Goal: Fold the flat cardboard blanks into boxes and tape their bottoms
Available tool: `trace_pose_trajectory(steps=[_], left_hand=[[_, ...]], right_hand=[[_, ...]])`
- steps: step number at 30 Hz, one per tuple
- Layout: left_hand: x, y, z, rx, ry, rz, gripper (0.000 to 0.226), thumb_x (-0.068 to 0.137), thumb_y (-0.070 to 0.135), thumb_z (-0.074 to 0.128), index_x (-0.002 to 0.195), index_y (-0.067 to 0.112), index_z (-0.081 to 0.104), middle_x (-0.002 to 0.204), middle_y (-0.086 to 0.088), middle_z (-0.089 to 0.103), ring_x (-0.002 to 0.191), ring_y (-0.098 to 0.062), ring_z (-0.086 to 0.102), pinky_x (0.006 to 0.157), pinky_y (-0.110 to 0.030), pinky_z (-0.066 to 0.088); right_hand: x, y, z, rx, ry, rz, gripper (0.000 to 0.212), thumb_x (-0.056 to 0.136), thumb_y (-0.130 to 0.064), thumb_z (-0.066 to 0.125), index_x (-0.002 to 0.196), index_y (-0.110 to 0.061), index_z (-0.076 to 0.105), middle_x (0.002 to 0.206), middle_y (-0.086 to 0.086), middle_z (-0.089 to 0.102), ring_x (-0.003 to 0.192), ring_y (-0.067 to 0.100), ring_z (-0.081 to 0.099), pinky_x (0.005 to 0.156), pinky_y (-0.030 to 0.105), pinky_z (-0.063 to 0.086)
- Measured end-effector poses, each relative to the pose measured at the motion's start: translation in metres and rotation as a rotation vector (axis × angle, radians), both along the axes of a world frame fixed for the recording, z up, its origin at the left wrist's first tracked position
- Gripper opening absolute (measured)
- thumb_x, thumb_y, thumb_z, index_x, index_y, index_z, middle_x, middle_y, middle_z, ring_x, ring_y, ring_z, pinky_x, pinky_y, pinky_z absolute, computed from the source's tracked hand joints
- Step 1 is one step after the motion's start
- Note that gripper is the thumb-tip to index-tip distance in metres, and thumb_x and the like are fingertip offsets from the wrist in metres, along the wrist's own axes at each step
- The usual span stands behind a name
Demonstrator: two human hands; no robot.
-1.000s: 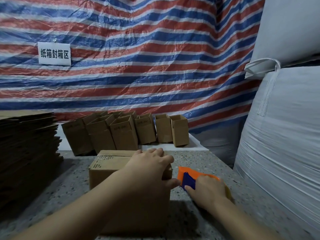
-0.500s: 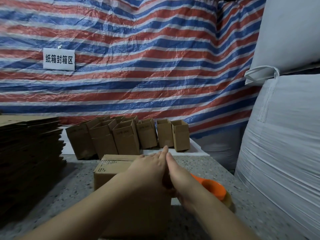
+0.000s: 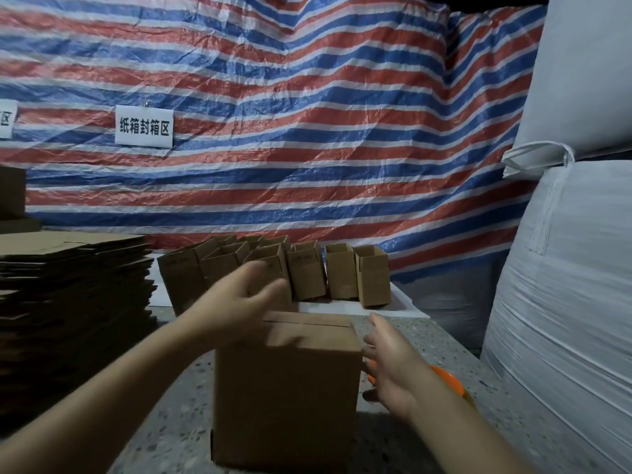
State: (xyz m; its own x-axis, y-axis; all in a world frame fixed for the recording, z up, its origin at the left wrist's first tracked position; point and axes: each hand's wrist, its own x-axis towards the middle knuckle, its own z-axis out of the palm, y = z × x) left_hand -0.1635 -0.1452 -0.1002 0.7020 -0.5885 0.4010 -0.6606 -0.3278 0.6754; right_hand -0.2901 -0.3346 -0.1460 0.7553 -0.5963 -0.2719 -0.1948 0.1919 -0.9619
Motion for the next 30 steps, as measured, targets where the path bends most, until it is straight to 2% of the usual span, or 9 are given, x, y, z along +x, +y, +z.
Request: trace_pose_trajectory(steps=[2,4,8,11,14,18,22,27,30], left_hand=[[0.017,0.014,-0.009,-0.036,0.106,0.243,0.063,0.096,0.056,0.043,0.142,0.013,0.047,0.137,-0.008,0.056,0.113,-0.018,0.055,0.086,-0.029,0.046],[0.028,0.024,-0.016,0.12,0.287,0.394,0.076,0.096,0.066,0.03,0.14,0.007,0.049,0.135,-0.016,0.057,0.118,-0.029,0.056,0.095,-0.041,0.046],[0.036,0.041,-0.023,0.336,0.688,0.203,0.1,0.074,0.091,0.02,0.129,0.015,0.056,0.111,-0.012,0.067,0.094,-0.03,0.069,0.074,-0.041,0.059],[0.03,0.039,-0.022,0.262,0.712,0.094,0.085,0.072,0.088,0.034,0.109,0.018,0.065,0.102,-0.01,0.073,0.09,-0.027,0.073,0.076,-0.043,0.061],[0.025,0.032,-0.017,0.054,0.631,0.101,0.053,0.09,0.073,0.04,0.111,0.028,0.061,0.11,-0.006,0.067,0.1,-0.026,0.066,0.087,-0.045,0.057],[0.023,0.025,-0.009,-0.395,0.744,0.004,0.047,0.098,0.06,0.038,0.11,0.021,0.062,0.11,-0.012,0.069,0.097,-0.027,0.066,0.072,-0.04,0.054],[0.018,0.015,-0.022,-0.555,0.728,0.04,0.056,0.093,0.064,0.045,0.123,0.017,0.051,0.128,-0.012,0.055,0.117,-0.033,0.056,0.095,-0.056,0.05],[0.012,0.027,-0.054,-0.517,0.558,0.004,0.104,0.051,0.088,0.067,0.133,0.026,0.057,0.128,0.002,0.064,0.119,-0.022,0.059,0.106,-0.051,0.044],[0.01,0.025,-0.077,-0.45,0.545,-0.022,0.081,0.066,0.07,0.067,0.135,0.03,0.056,0.131,0.011,0.059,0.121,-0.014,0.055,0.105,-0.037,0.042]], right_hand=[[0.003,-0.005,-0.004,0.069,0.077,-0.038,0.072,0.101,-0.062,0.031,0.157,-0.016,0.029,0.153,0.019,0.041,0.14,0.04,0.038,0.117,0.065,0.022],[0.009,-0.007,-0.008,0.068,0.19,-0.017,0.075,0.1,-0.066,0.03,0.153,-0.014,0.036,0.145,0.023,0.047,0.134,0.044,0.044,0.113,0.067,0.03],[0.018,-0.006,-0.004,0.025,0.254,0.086,0.076,0.097,-0.069,0.032,0.134,-0.008,0.057,0.13,0.027,0.059,0.121,0.044,0.054,0.108,0.058,0.04],[0.019,0.0,0.008,0.017,0.221,0.158,0.074,0.094,-0.073,0.031,0.12,-0.011,0.063,0.127,0.025,0.06,0.123,0.045,0.051,0.107,0.064,0.035],[0.02,0.0,0.014,-0.019,0.02,0.153,0.069,0.095,-0.074,0.03,0.124,-0.022,0.067,0.131,0.017,0.062,0.123,0.038,0.054,0.111,0.058,0.037],[0.017,0.0,0.009,-0.03,-0.247,0.107,0.062,0.097,-0.07,0.038,0.134,-0.025,0.059,0.127,0.011,0.066,0.12,0.031,0.06,0.107,0.053,0.045],[0.017,0.006,-0.006,-0.263,-0.37,0.047,0.049,0.103,-0.034,0.054,0.148,-0.03,0.036,0.128,-0.005,0.058,0.11,0.012,0.06,0.077,0.027,0.052],[0.011,0.001,-0.042,-0.57,-0.363,0.122,0.089,0.096,-0.009,0.064,0.157,-0.045,0.01,0.161,-0.01,0.028,0.145,0.012,0.033,0.114,0.04,0.041],[0.008,0.0,-0.06,-0.657,-0.3,0.145,0.099,0.096,-0.005,0.063,0.157,-0.047,-0.003,0.165,-0.019,0.01,0.146,0.003,0.018,0.114,0.027,0.027]])
